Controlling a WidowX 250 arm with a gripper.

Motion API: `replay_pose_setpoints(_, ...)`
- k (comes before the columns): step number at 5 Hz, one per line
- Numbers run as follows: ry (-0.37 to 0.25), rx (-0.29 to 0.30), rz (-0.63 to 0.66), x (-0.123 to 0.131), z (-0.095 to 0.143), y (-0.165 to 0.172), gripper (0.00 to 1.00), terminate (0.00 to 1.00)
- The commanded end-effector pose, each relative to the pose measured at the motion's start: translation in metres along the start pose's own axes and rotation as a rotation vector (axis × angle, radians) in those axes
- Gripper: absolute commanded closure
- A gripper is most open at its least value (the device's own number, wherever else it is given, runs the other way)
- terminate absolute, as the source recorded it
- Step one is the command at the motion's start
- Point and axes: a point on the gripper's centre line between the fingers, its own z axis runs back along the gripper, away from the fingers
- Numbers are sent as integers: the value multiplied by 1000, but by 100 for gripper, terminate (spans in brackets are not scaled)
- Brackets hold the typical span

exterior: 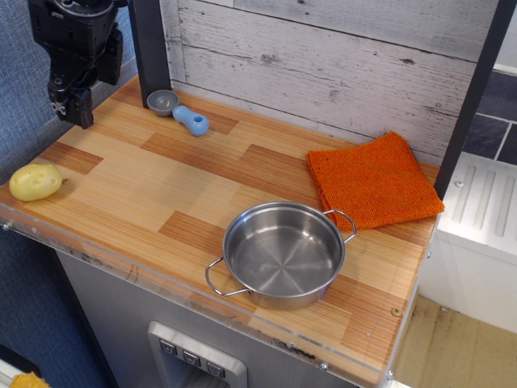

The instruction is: Move orange cloth next to blue spoon

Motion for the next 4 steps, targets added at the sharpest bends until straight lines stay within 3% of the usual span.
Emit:
replay_pose_setpoints(1, 0, 0, 0, 0, 0, 0, 0, 0)
replay_pose_setpoints(4, 61, -62, -139, -57, 16, -16, 0, 0)
